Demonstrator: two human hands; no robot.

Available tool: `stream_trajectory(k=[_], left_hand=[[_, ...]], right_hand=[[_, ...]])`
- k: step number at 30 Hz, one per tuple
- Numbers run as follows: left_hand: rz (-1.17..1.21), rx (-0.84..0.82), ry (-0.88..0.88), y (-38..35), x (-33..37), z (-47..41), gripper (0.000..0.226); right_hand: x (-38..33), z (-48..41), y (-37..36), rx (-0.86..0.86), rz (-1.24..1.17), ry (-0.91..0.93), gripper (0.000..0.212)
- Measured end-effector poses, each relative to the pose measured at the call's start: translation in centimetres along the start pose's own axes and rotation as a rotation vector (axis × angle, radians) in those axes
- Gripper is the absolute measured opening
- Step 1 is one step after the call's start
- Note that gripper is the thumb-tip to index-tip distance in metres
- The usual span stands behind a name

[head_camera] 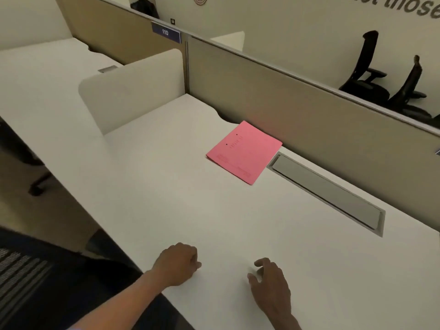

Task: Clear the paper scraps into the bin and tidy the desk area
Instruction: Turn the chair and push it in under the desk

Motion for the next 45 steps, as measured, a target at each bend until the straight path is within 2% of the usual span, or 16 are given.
stream_trajectory(k=[12,20,26,35,45], left_hand=[[0.047,-0.179,0.145,-8.9,-8.8,17.8,0.031],[0.156,-0.263,0.273,-15.6,-11.9,26.0,0.035],[0.237,-0.229,0.335,-19.5,-12.0,30.6,0.027],[0.242,-0.140,0.404,-25.7,-10.4,38.4,0.039],[0.236,-0.087,0.411,-32.5,-9.2,47.6,0.040]], right_hand=[[2.1,13.9,-2.4,-0.009,-0.003,0.088,0.026],[2.3,20.5,-4.9,-0.124,0.051,0.175,0.027],[4.8,24.8,-7.8,-0.247,0.144,0.252,0.030],[11.5,32.7,-11.2,-0.408,0.148,0.305,0.032],[17.6,41.0,-13.8,-0.399,0.154,0.355,0.031]])
Point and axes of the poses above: each hand's wrist, its own z-axis away from the middle knuckle, its own y-axis out of the back of the hand, x = y × z, the point moved 8 cm from there along -z, towards the middle knuckle, and after that the axes turned 1 degree about -z, right-handed, at the moved point
